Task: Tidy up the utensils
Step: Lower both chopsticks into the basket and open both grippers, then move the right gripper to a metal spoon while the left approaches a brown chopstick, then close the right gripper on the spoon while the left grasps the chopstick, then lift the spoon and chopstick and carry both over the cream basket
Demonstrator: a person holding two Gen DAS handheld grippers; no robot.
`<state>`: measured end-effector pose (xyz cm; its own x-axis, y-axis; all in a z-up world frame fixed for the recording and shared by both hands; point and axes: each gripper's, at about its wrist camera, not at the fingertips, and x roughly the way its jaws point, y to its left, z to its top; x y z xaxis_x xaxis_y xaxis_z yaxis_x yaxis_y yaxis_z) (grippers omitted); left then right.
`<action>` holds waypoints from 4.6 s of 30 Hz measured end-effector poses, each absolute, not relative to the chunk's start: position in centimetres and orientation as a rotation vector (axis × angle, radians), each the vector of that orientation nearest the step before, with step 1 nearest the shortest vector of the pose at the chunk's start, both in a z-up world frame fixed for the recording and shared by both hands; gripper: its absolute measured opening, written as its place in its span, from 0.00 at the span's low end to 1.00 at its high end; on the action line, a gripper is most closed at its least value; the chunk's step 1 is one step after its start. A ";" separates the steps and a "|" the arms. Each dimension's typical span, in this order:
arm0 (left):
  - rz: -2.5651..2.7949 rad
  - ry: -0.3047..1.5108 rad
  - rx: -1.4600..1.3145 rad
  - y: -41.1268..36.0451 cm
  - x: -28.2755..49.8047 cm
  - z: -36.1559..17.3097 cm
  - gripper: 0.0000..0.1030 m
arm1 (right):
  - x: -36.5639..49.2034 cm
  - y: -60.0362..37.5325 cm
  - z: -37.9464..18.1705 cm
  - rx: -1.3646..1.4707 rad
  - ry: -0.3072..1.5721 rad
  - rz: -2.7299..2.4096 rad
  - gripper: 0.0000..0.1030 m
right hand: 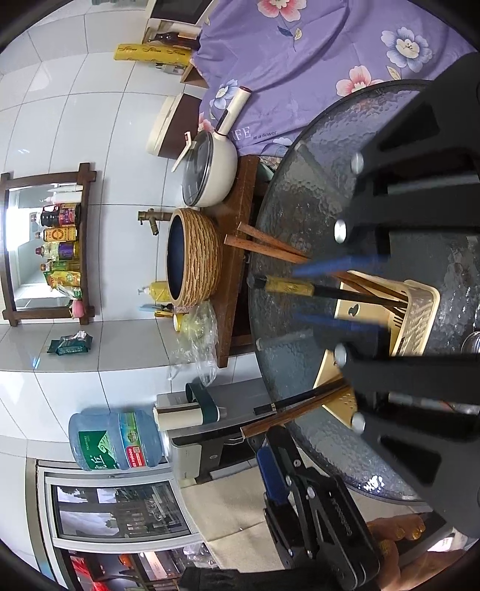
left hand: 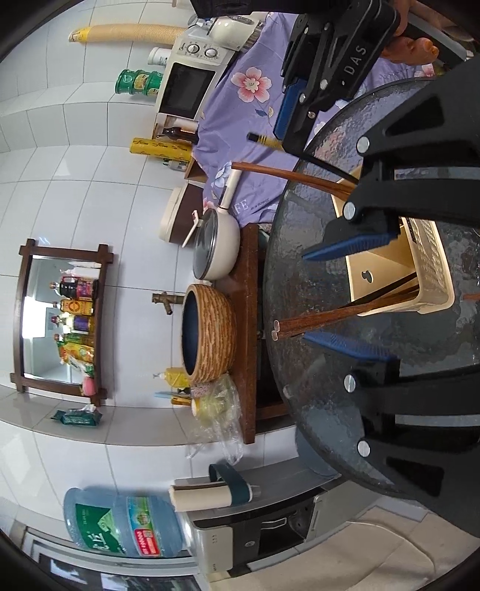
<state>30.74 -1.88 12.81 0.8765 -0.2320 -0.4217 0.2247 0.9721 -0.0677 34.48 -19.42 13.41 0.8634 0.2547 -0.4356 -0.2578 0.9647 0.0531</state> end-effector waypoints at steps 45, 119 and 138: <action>-0.265 0.879 0.121 -0.5 25.2 -5.1 0.40 | 26.2 -14.2 -6.4 -0.208 0.905 0.368 0.49; -0.296 0.833 0.099 -2.3 28.6 -2.2 0.07 | 27.5 -13.6 -3.0 -0.129 0.840 0.393 0.46; -0.345 0.663 0.072 -1.9 24.5 4.5 0.07 | 25.0 -15.7 2.3 -0.063 0.744 0.440 0.46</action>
